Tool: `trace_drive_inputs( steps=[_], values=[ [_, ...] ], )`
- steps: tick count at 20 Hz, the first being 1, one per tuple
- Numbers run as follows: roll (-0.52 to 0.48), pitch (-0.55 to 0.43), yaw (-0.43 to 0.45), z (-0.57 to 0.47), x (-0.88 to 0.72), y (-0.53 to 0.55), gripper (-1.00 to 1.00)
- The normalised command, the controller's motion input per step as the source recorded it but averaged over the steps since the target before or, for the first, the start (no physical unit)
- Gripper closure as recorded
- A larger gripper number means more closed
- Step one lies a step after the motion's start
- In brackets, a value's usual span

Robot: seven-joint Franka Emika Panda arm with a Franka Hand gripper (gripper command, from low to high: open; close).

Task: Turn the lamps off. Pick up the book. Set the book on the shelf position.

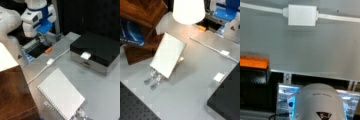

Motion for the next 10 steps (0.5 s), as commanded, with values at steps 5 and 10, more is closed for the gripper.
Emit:
trace_drive_inputs(
  steps=[5, 10],
  values=[
    [0.009, -0.064, -0.042, -0.25, -0.39, 0.25, -1.0],
    [0.029, -0.107, -0.061, -0.24, -0.38, 0.19, -1.0]
  ],
)
